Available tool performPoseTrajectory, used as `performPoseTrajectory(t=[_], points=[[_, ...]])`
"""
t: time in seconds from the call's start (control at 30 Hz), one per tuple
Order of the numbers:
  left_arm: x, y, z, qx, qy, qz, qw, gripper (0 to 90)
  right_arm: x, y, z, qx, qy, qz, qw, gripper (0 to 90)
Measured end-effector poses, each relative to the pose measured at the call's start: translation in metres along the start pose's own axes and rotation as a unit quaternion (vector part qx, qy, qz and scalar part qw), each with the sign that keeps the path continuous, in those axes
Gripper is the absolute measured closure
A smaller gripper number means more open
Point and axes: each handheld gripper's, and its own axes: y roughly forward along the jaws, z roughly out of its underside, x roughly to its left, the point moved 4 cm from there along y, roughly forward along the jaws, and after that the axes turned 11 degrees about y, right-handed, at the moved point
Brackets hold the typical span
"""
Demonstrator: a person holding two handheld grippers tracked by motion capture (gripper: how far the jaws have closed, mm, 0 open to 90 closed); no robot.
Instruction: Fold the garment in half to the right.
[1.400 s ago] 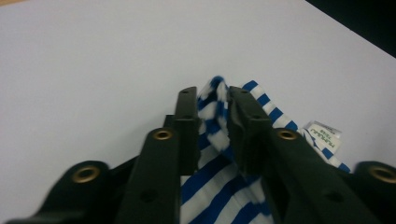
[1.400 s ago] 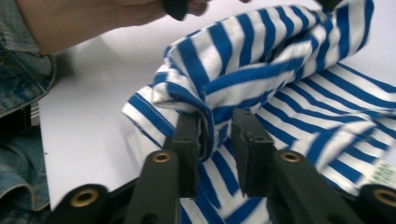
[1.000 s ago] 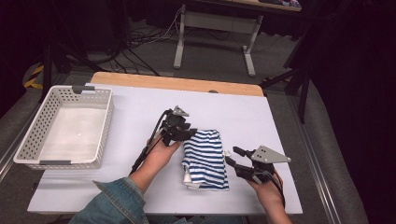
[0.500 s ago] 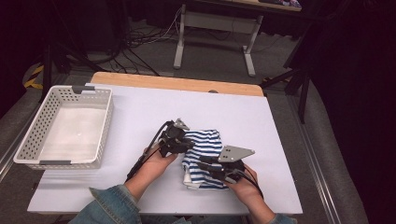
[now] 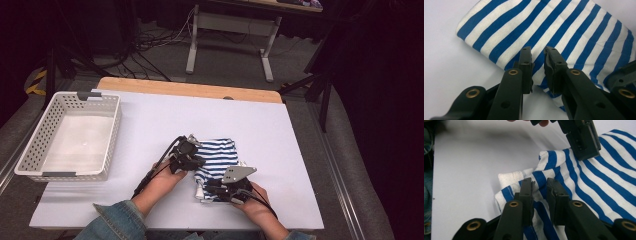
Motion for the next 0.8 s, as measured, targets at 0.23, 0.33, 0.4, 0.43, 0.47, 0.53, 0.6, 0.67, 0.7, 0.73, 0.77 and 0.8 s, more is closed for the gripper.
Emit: performPoseTrajectory(t=[0.23,0.33,0.4,0.43,0.47,0.53,0.6,0.67,0.7,0.73,0.77,0.8], points=[[0.001,-0.015,-0.002,-0.034,-0.002,-0.040,0.9986,65.5,-0.002,-0.004,-0.002,-0.016,0.006,-0.007,0.9998,67.6],[0.011,-0.018,-0.001,-0.042,-0.028,-0.050,0.9975,58.1,-0.005,-0.011,-0.006,-0.037,0.012,-0.002,0.9992,65.6],[0.018,-0.016,0.000,-0.046,-0.053,-0.043,0.9966,54.1,-0.009,-0.017,-0.008,-0.051,0.012,0.014,0.9985,63.1],[0.021,-0.015,0.001,-0.048,-0.066,-0.040,0.9959,51.6,-0.012,-0.020,-0.008,-0.059,0.013,0.023,0.9979,61.9],[0.023,-0.013,0.001,-0.046,-0.071,-0.040,0.9956,49.0,-0.016,-0.024,-0.009,-0.066,0.016,0.032,0.9972,60.9],[0.026,-0.008,0.002,-0.035,-0.073,-0.050,0.9954,47.4,-0.025,-0.030,-0.009,-0.077,0.027,0.042,0.9958,58.3],[0.029,-0.003,0.004,-0.022,-0.079,-0.051,0.9954,47.3,-0.034,-0.036,-0.007,-0.084,0.038,0.054,0.9943,55.1],[0.030,-0.001,0.005,-0.016,-0.081,-0.048,0.9954,47.6,-0.042,-0.041,-0.004,-0.088,0.045,0.068,0.9927,52.4],[0.029,0.003,0.006,-0.013,-0.088,-0.031,0.9955,50.3,-0.048,-0.044,-0.003,-0.092,0.051,0.075,0.9916,50.2],[0.029,0.003,0.006,-0.013,-0.088,-0.031,0.9955,52.7,-0.051,-0.046,-0.002,-0.094,0.054,0.081,0.9908,49.8],[0.028,0.006,0.006,-0.011,-0.088,-0.022,0.9958,56.8,-0.055,-0.048,0.000,-0.096,0.059,0.088,0.9897,49.7],[0.026,0.007,0.005,-0.010,-0.080,-0.024,0.9965,56.8,-0.055,-0.048,0.000,-0.096,0.059,0.088,0.9897,49.7]])
